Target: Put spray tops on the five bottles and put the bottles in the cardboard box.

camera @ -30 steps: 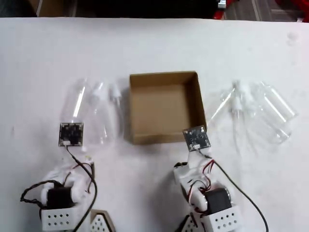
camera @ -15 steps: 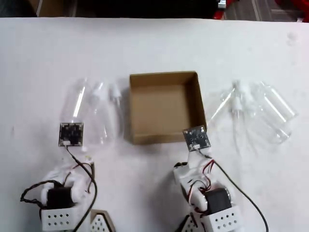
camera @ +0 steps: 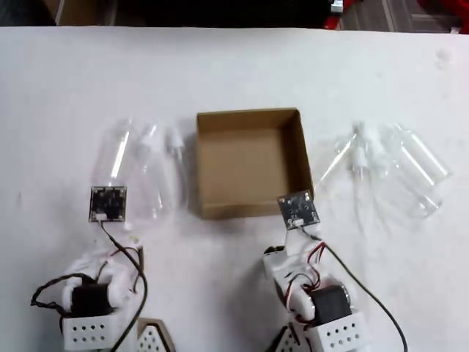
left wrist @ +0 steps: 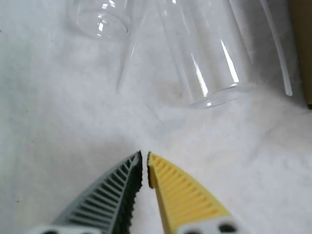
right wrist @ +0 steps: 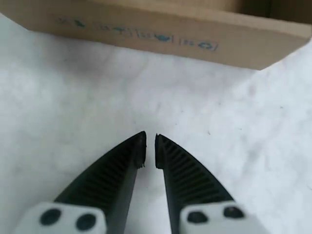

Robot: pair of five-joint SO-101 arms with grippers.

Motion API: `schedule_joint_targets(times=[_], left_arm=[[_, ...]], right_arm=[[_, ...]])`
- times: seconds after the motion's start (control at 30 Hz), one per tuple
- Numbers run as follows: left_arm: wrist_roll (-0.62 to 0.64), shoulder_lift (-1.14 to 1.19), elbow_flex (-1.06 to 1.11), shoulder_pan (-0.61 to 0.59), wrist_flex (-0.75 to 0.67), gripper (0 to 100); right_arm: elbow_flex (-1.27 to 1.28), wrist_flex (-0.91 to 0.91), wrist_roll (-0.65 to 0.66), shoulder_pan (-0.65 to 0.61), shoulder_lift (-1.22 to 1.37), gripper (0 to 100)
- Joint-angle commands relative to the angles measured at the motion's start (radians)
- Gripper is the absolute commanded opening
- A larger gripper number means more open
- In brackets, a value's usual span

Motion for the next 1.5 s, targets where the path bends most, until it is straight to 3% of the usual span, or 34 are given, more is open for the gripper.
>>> schedule_joint_targets(times=[0.0,1.37,1.47], left_arm=[[0.012,-0.001,0.002,0.004,0.003,2],[0.018,-0.004,0.002,0.008,0.005,2],[0.018,-0.004,0.002,0.008,0.003,2]], right_arm=[[0.009,0.005,0.011,-0.001,-0.005,1.6],[0.009,0.005,0.011,-0.007,-0.005,1.8],[0.009,-0.064,0.011,-0.068,-0.007,1.8]])
